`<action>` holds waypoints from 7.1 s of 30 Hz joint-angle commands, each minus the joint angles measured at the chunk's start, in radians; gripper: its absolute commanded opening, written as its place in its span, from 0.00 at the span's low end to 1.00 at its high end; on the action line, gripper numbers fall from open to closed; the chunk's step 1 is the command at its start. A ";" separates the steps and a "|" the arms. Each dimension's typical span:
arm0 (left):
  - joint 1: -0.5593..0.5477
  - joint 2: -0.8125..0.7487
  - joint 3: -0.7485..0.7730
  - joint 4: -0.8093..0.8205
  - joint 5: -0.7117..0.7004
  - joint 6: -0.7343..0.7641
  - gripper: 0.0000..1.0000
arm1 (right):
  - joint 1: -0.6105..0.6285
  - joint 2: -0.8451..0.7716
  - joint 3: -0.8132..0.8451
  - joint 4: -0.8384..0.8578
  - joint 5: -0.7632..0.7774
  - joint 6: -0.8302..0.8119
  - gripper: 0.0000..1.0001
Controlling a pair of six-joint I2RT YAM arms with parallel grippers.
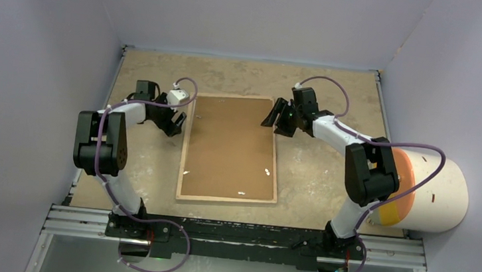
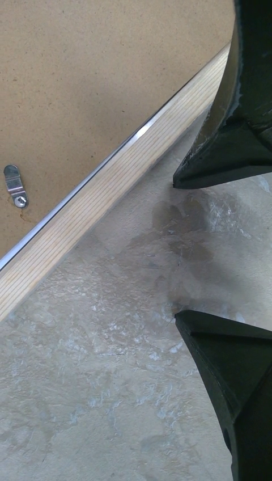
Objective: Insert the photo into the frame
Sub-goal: Install the photo frame at the center of the board.
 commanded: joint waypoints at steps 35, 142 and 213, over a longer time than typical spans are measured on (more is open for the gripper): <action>-0.088 0.041 -0.044 -0.039 -0.107 0.009 0.81 | -0.014 0.088 -0.073 0.102 -0.079 0.035 0.60; 0.007 0.022 0.026 -0.432 0.222 0.197 0.59 | 0.664 0.269 -0.020 0.681 -0.085 0.294 0.39; 0.007 0.383 0.296 -0.387 0.425 0.061 0.27 | 0.352 0.671 0.634 0.324 -0.189 0.087 0.39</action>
